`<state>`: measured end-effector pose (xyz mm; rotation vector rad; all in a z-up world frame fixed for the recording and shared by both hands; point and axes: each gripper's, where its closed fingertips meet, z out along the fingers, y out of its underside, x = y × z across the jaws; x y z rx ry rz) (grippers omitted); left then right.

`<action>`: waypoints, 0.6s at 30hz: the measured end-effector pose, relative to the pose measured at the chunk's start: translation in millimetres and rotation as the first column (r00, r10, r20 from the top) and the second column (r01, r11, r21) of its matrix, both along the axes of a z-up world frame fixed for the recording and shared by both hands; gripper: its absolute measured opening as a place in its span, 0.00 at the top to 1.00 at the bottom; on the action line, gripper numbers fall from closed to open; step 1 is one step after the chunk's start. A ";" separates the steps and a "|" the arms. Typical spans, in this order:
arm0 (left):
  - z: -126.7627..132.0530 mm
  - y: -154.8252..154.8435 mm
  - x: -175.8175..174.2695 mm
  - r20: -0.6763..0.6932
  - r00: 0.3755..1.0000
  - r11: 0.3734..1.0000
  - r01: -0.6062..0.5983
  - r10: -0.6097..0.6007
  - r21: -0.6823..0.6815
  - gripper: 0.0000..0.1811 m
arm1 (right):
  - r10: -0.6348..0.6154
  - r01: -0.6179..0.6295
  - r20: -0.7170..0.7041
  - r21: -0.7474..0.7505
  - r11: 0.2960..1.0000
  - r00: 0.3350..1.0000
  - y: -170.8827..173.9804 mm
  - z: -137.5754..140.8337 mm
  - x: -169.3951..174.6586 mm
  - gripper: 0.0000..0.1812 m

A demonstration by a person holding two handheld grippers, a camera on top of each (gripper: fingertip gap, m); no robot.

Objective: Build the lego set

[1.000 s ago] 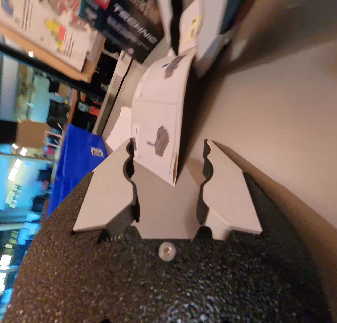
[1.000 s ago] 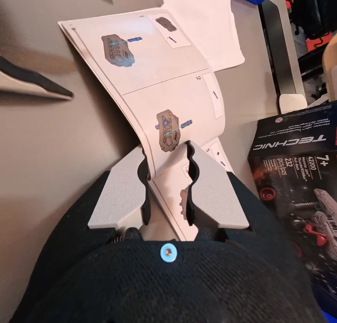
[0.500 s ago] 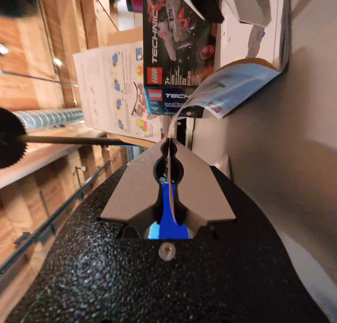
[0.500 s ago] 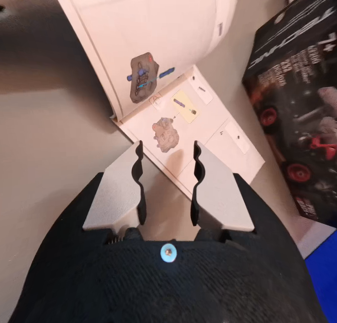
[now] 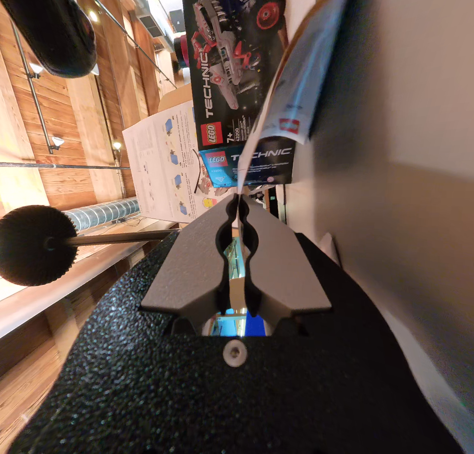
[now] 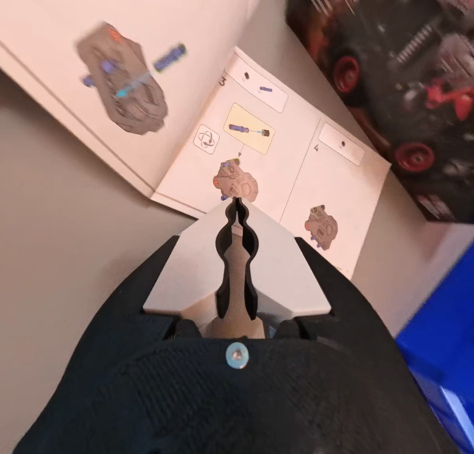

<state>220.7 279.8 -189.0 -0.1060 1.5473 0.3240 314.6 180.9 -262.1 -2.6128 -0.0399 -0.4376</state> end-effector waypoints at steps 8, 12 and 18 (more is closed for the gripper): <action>-42.7 13.6 6.6 -0.256 0.963 0.979 -0.126 0.082 -0.160 1.00 | -0.091 0.099 0.105 -0.068 0.993 0.990 -17.2 1.1 16.9 1.00; -48.4 28.7 -5.5 -0.342 0.933 0.906 -0.236 0.111 -0.350 0.90 | 0.114 -0.118 0.147 0.021 0.993 0.983 10.0 18.8 -9.6 0.90; 16.6 32.2 -48.8 -0.213 0.970 0.408 -0.149 -0.118 -0.901 0.84 | 0.240 -0.238 0.000 0.135 0.962 0.971 44.5 8.9 -41.2 0.87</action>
